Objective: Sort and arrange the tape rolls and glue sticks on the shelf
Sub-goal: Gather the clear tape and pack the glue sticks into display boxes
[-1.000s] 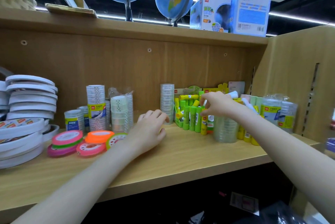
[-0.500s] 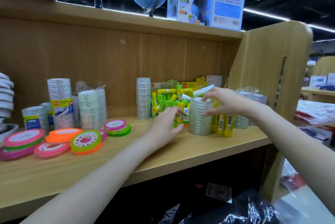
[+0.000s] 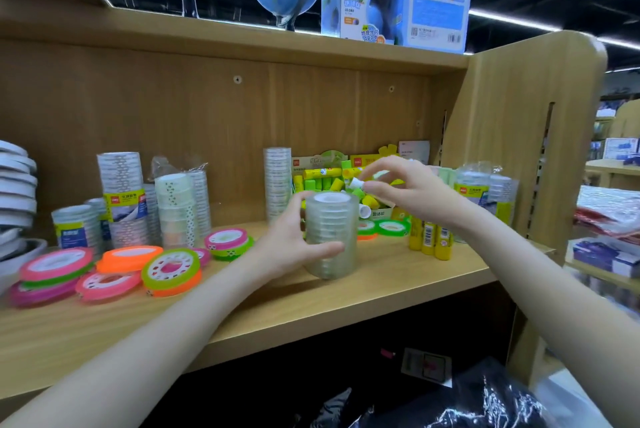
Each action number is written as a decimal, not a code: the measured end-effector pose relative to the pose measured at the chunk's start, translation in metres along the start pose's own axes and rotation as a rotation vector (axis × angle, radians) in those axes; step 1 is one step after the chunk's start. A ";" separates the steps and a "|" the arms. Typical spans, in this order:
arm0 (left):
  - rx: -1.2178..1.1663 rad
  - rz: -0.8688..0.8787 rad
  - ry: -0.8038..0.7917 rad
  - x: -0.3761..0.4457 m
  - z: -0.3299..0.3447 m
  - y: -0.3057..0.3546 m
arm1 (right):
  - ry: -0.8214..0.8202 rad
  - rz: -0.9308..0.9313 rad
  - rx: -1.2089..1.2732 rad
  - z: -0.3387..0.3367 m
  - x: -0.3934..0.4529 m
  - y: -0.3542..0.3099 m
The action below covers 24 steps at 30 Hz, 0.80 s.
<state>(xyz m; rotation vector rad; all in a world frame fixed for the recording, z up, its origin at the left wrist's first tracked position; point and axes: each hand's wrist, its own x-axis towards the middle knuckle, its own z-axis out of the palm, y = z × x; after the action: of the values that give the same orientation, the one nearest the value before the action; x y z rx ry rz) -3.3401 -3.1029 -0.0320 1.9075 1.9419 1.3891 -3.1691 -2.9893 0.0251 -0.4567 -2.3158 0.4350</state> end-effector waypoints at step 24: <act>0.021 -0.082 0.069 -0.010 -0.020 -0.012 | -0.281 0.160 -0.597 0.062 -0.016 0.018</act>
<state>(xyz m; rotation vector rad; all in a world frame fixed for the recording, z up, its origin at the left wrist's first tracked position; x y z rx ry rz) -3.3589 -3.1192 -0.0332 1.7899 2.0479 1.4360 -3.1983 -2.9911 -0.0346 -0.9201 -2.6779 -0.1469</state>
